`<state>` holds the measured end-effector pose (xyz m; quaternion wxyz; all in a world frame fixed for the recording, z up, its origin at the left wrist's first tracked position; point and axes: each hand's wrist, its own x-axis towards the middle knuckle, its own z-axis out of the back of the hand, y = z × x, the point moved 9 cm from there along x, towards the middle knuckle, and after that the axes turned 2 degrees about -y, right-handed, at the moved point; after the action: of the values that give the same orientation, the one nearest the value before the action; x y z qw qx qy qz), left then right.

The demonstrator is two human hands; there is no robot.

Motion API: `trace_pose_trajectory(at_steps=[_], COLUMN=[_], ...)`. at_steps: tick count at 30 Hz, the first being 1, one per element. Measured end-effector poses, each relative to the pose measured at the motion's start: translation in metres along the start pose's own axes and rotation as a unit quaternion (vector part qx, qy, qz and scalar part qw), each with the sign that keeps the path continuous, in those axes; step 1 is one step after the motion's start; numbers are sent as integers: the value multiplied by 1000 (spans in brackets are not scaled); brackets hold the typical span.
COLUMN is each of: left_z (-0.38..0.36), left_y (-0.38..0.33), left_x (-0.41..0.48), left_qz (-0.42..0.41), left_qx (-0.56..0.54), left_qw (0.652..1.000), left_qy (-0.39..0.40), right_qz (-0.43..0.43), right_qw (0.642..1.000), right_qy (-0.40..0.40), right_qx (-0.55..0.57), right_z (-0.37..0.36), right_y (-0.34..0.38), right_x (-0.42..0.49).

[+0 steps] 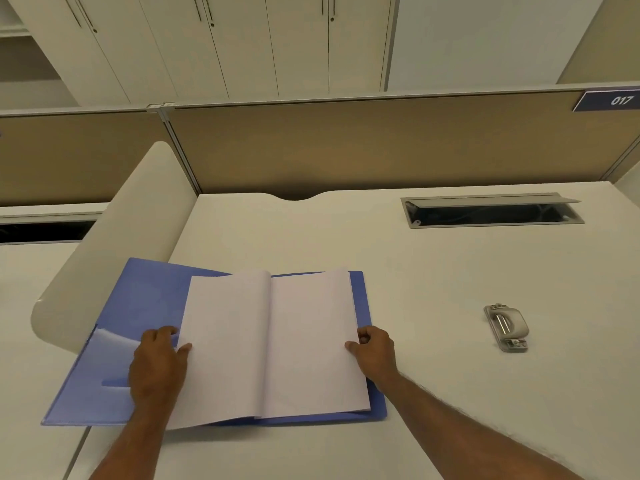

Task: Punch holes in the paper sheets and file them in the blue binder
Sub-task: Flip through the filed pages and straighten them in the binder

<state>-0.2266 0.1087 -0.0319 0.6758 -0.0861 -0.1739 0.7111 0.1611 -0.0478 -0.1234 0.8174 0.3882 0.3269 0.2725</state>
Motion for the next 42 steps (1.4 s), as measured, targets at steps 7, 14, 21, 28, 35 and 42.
trace_pose_trajectory(at_steps=[7, 14, 21, 28, 35, 42], left_z=[-28, -97, -109, -105, -108, -104], left_y=[-146, -212, -202, -205, -194, -181], left_x=[-34, -72, -73, -74, -69, -65], left_qz=[-168, -55, -36, 1, 39, 69], left_qx=[-169, -260, -253, -328, -327, -346], left_qw=[970, 927, 928, 912, 918, 918], left_qy=[48, 263, 270, 247, 222, 182], right_qz=[39, 109, 151, 177, 163, 139], right_qw=[999, 988, 983, 978, 978, 985], right_qy=[-25, 26, 37, 40, 51, 45], right_qx=[28, 108, 96, 102, 120, 93], right_z=[1, -11, -13, -15, -17, -17], right_y=[14, 30, 43, 51, 49, 49], right_x=[-5, -11, -12, -13, -18, -15])
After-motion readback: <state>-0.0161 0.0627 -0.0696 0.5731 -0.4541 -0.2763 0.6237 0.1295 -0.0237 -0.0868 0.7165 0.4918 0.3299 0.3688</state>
